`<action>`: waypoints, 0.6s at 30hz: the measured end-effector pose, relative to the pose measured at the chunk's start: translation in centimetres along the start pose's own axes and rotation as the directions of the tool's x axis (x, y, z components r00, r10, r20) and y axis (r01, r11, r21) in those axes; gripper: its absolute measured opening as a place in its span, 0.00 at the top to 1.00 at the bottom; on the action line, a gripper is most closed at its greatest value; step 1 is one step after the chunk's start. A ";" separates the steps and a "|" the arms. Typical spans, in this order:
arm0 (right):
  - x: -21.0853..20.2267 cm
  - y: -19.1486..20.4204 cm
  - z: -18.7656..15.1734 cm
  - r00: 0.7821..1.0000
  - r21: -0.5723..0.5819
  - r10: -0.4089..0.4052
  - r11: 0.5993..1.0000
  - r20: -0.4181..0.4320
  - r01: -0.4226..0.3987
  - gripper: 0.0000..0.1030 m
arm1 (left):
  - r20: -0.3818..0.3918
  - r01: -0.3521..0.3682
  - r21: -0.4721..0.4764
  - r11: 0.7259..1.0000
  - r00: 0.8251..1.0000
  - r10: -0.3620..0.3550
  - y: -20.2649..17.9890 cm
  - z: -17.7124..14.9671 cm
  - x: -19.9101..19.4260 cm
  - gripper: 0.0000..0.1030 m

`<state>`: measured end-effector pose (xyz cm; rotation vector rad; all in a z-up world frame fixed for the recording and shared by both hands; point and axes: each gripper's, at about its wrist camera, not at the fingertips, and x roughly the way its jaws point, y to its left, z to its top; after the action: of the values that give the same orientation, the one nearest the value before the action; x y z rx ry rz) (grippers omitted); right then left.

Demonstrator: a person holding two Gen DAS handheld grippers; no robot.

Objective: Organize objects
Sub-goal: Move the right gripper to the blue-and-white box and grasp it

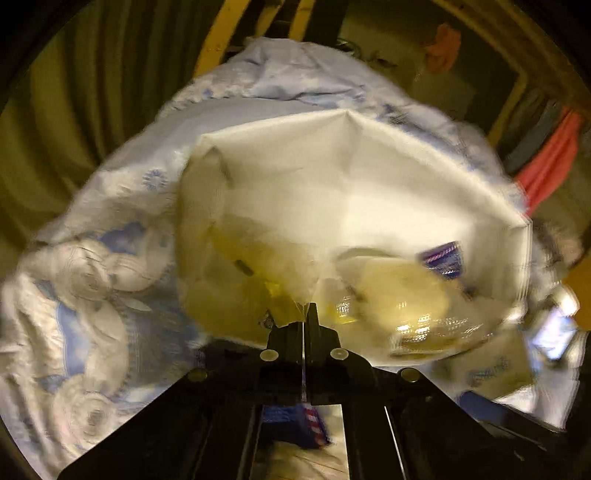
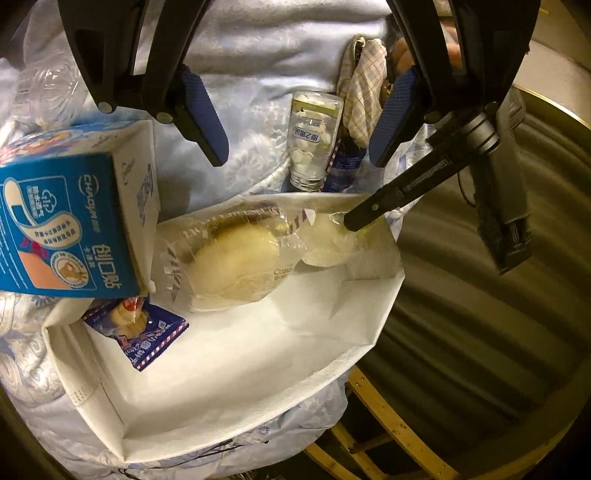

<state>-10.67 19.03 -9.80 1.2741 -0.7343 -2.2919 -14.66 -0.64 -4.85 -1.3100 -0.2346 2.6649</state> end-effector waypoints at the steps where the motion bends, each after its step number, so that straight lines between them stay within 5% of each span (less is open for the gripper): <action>1: 0.0 0.1 -0.1 1.000 -0.007 -0.005 1.000 -0.001 0.005 0.25 | -0.002 -0.034 0.032 0.999 0.999 0.034 -0.5 -0.2 -0.1 0.97; 6: 0.0 0.6 -0.4 0.999 -0.042 -0.032 0.999 -0.015 0.031 0.25 | 0.081 -0.162 0.242 0.957 0.986 0.146 -3.6 -2.4 -2.4 0.88; 8: -0.2 0.8 -0.5 0.999 -0.052 -0.040 0.998 -0.009 0.040 0.25 | 0.135 -0.193 0.272 0.943 0.978 0.161 -4.1 -3.5 -4.0 0.64; 14: -1.2 1.1 -0.5 0.997 -0.077 -0.071 0.994 0.029 0.073 0.24 | 0.130 -0.017 0.219 0.975 0.991 -0.012 -3.3 -4.4 -6.6 0.59; 18: -1.1 0.5 -0.4 0.997 -0.057 -0.072 0.996 0.011 0.073 0.24 | 0.108 -0.009 0.211 0.977 0.994 -0.014 -3.2 -4.4 -6.1 0.59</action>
<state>-9.69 19.18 -8.96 1.2847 -0.6308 -2.3605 -7.18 1.52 -2.13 -1.1009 0.0340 2.6745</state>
